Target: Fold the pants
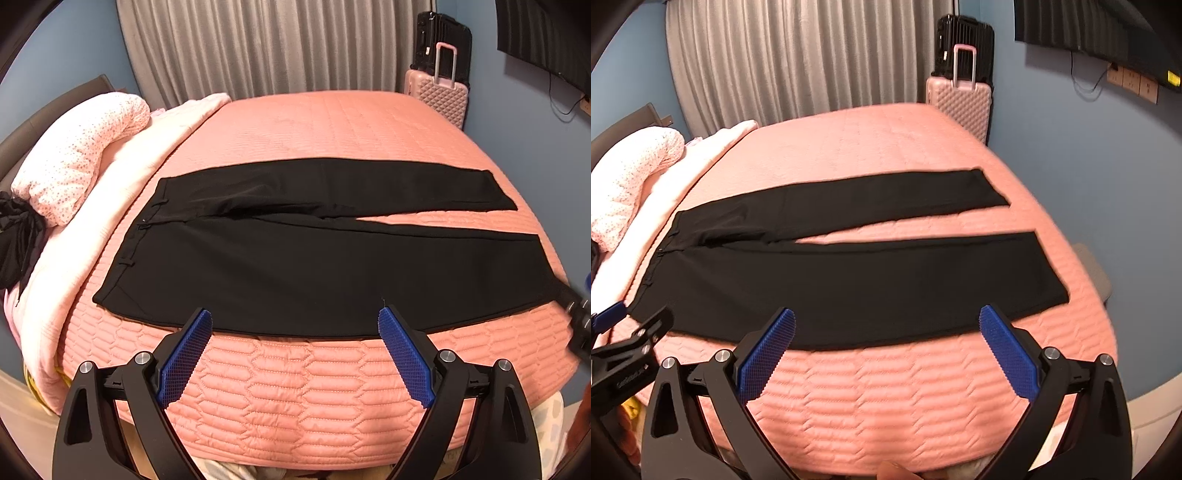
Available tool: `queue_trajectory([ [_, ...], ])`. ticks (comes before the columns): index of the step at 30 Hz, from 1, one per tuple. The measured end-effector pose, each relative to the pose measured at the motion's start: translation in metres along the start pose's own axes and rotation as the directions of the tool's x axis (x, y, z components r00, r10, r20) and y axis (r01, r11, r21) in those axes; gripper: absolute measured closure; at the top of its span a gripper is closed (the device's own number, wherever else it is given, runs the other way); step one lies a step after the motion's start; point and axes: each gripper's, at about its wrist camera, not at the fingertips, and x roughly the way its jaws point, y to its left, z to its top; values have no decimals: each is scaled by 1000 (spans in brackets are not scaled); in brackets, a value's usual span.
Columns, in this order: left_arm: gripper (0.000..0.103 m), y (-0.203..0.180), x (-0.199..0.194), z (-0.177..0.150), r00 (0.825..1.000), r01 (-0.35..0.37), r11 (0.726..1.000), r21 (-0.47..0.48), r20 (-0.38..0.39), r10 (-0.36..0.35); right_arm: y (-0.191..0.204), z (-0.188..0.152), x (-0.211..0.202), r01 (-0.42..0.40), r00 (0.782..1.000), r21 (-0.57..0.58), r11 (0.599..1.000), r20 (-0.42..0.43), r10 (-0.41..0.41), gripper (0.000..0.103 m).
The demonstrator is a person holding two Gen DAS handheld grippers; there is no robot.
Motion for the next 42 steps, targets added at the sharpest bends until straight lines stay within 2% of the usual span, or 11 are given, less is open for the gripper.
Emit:
queue_trajectory([
  [6, 14, 15, 17, 10, 1000, 21, 996, -82, 3, -20, -29, 84, 20, 85, 991, -94, 992, 116, -74, 5],
  [8, 14, 19, 20, 16, 999, 32, 993, -116, 31, -29, -67, 112, 49, -98, 988, -38, 994, 112, 102, 5],
  [9, 14, 21, 23, 19, 999, 31, 990, -138, 38, -26, -80, 113, 69, -165, 985, -6, 986, 57, 165, 5],
  [10, 14, 24, 25, 22, 999, 27, 986, -167, 51, -19, -100, 106, 110, -186, 973, 62, 981, -124, 193, 5],
  [11, 14, 29, 28, 26, 997, 15, 976, -218, 75, 2, -116, 101, 140, -96, 961, 113, 989, -247, 122, 5],
  [14, 14, 36, 43, 35, 996, 8, 957, -289, 83, 17, -157, 113, 185, 12, 971, 153, 988, -237, 25, 5],
  [20, 13, -1, 93, 66, 992, -124, 991, -50, -1, 124, -178, 178, 285, 87, 972, -16, 996, -218, -88, 5],
  [24, 13, -17, 116, 80, 998, -69, 996, -62, -2, 69, -189, 203, 362, 29, 964, -57, 998, -263, -43, 5],
  [31, 13, -53, 152, 85, 999, -33, 997, 69, 6, 32, -208, 213, 445, -80, 953, -66, 995, -297, 57, 5],
  [36, 13, -62, 170, 83, 999, 38, 996, 79, -9, -37, -204, 210, 465, -174, 944, -103, 979, -300, 136, 9],
  [42, 13, -54, 195, 84, 996, 75, 996, 49, -54, -72, -210, 210, 464, -180, 952, -65, 981, -264, 157, 30],
])
